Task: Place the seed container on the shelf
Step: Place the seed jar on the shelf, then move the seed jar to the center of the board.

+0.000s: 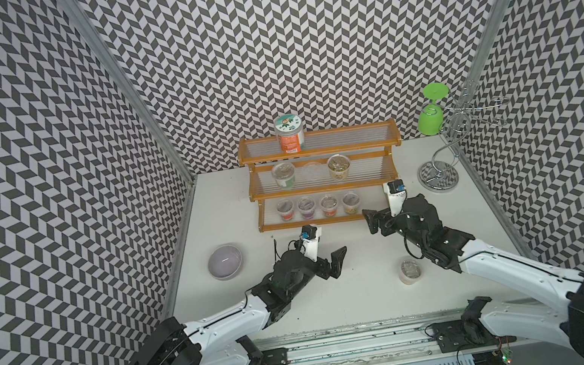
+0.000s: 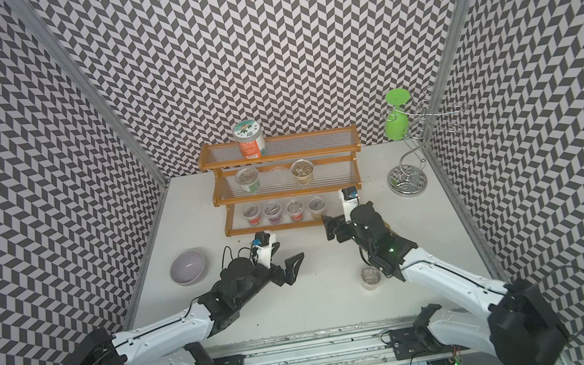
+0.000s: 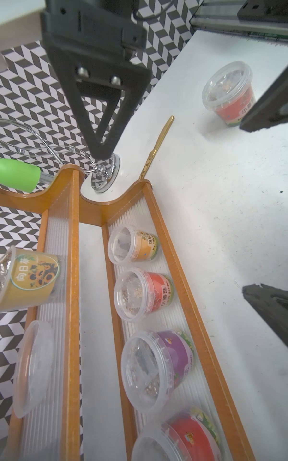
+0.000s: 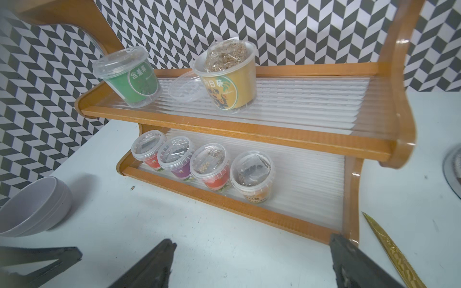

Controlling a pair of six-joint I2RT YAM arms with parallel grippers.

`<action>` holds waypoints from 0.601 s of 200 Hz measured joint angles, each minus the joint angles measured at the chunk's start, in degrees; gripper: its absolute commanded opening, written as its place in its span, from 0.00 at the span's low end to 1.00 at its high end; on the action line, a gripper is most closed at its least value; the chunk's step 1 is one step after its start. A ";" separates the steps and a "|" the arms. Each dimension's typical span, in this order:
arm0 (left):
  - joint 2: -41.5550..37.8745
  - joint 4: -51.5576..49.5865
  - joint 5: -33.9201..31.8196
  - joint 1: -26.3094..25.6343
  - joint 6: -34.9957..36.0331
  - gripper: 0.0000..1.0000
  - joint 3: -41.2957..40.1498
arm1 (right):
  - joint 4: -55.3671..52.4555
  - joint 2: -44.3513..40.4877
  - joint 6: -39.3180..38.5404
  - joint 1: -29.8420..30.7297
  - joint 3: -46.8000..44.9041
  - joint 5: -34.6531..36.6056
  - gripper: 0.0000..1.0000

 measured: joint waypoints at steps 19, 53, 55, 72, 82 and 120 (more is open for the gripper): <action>-0.22 -0.24 0.74 0.00 -0.55 1.00 0.59 | -6.69 -4.59 2.82 -0.63 -0.13 1.18 1.00; -4.37 -6.64 -5.40 0.07 -5.09 1.00 1.81 | -18.78 -9.29 9.92 -3.39 0.46 1.09 0.99; -4.92 -7.32 -6.01 0.13 -5.42 1.00 1.84 | -19.34 -9.46 10.27 -3.54 0.46 1.01 0.99; -11.23 -12.92 -10.12 2.32 -8.24 1.00 1.90 | -23.87 -10.69 13.00 -5.40 0.46 0.37 0.99; -15.26 -15.91 -11.39 5.29 -9.62 0.99 1.95 | -25.83 -11.15 14.32 -6.69 0.48 -0.33 0.99; -26.10 -27.15 -7.15 22.47 -11.85 1.00 4.24 | -32.06 -12.00 19.69 -10.82 0.50 -3.89 1.00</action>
